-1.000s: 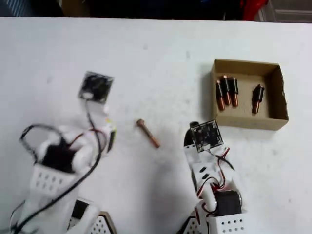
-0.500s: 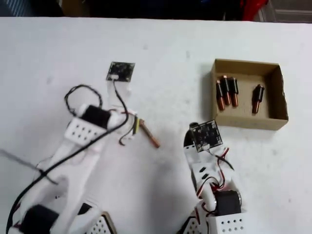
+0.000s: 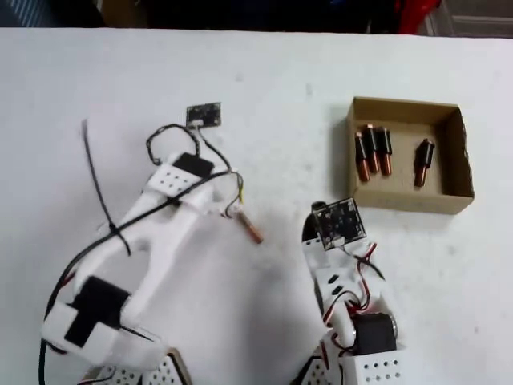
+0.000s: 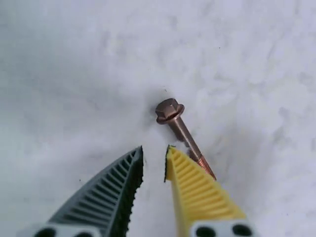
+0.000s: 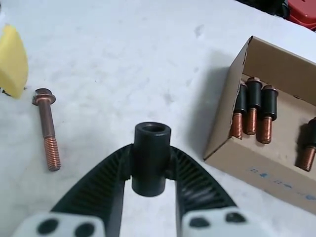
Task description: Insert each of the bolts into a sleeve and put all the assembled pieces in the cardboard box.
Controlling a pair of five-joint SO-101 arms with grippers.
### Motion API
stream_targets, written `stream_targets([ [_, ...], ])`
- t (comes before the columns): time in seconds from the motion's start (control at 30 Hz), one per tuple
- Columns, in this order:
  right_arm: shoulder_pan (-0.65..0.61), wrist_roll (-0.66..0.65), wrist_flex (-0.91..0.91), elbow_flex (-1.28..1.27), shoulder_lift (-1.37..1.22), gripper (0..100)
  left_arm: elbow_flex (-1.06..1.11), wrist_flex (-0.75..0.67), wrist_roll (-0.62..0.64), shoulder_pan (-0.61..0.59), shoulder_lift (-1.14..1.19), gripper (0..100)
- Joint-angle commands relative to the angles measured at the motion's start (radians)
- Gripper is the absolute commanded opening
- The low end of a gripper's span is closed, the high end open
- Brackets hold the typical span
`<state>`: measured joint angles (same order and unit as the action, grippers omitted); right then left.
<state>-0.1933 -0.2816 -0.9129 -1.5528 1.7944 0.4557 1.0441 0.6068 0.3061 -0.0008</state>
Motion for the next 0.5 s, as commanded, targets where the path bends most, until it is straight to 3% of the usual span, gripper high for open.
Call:
stream_targets([
  [0.0,0.010,0.000,0.021,0.003,0.007,1.7,-0.046,-0.040,0.071,0.013,0.012,11],
  [0.47,0.010,0.000,0.019,0.003,0.007,1.7,-0.046,-0.132,0.118,0.028,0.073,11],
])
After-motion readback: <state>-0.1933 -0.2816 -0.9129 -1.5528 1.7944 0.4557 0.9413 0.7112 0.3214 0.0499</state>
